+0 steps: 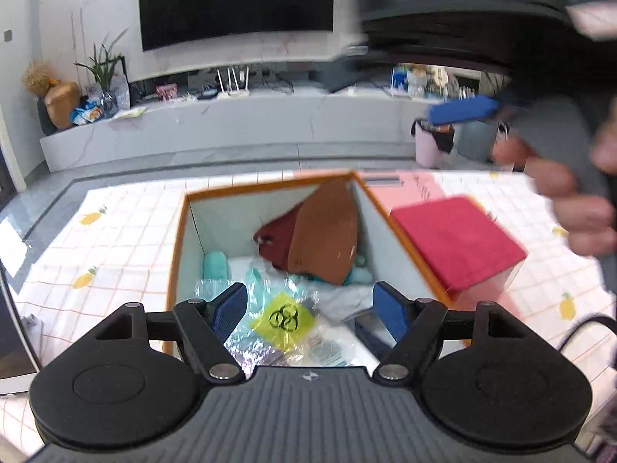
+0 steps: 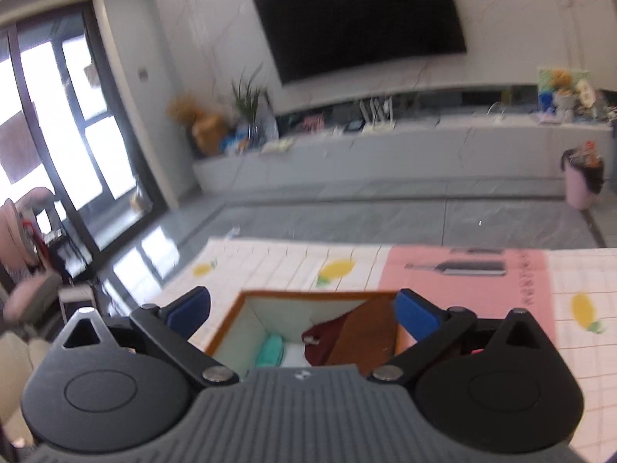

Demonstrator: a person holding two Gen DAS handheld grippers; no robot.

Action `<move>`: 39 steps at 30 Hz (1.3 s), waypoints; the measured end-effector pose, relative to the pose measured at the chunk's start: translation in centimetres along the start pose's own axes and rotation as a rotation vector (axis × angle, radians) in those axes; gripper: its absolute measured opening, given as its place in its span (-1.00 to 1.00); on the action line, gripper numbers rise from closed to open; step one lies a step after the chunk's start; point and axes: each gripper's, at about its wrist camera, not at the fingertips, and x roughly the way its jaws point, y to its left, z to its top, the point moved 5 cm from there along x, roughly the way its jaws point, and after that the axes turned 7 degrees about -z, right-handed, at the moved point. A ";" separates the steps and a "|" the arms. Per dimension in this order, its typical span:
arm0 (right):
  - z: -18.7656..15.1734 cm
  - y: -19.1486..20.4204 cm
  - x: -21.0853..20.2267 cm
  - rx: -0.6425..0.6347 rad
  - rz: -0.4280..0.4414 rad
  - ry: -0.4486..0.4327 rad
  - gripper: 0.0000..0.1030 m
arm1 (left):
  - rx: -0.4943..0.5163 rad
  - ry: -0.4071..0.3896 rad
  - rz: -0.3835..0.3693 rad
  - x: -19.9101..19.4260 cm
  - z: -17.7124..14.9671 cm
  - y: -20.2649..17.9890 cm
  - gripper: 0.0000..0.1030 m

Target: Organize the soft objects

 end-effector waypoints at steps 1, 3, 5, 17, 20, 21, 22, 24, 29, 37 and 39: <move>0.0 -0.3 -1.7 -0.010 -0.013 -0.026 0.95 | -0.004 -0.011 0.001 -0.5 0.4 -0.1 0.70; -0.2 -0.9 -5.4 -0.046 -0.065 -0.090 0.95 | -0.024 -0.038 -0.011 -1.7 0.9 -0.4 0.70; -1.4 -1.6 -9.0 -0.079 -0.129 -0.126 0.95 | -0.056 -0.062 -0.011 -3.0 1.4 -0.8 0.78; -16.2 -6.9 -16.2 -0.019 -0.303 -0.085 0.95 | -0.062 -0.280 0.062 -7.5 -0.1 -7.3 0.85; -18.5 -7.0 -15.9 -0.060 -0.342 -0.079 0.95 | -0.061 -0.266 0.053 -6.6 -2.1 -8.1 0.85; -18.6 -6.8 -15.5 -0.100 -0.358 -0.073 0.95 | -0.051 -0.256 0.046 -6.3 -2.6 -8.4 0.85; -18.9 -6.6 -15.3 -0.139 -0.365 -0.065 0.95 | -0.045 -0.245 0.043 -6.0 -3.2 -8.6 0.85; -19.3 -6.6 -15.3 -0.148 -0.351 -0.063 0.95 | -0.036 -0.226 0.032 -5.4 -4.2 -8.9 0.85; -19.5 -6.7 -15.1 -0.127 -0.322 -0.071 0.95 | 0.008 -0.213 0.051 -4.7 -5.4 -9.8 0.84; -19.5 -6.8 -14.9 -0.117 -0.324 -0.060 0.95 | 0.013 -0.217 0.039 -4.6 -6.2 -10.8 0.84; -19.6 -6.7 -15.0 -0.122 -0.327 -0.059 0.95 | 0.007 -0.217 0.035 -4.6 -6.3 -10.8 0.84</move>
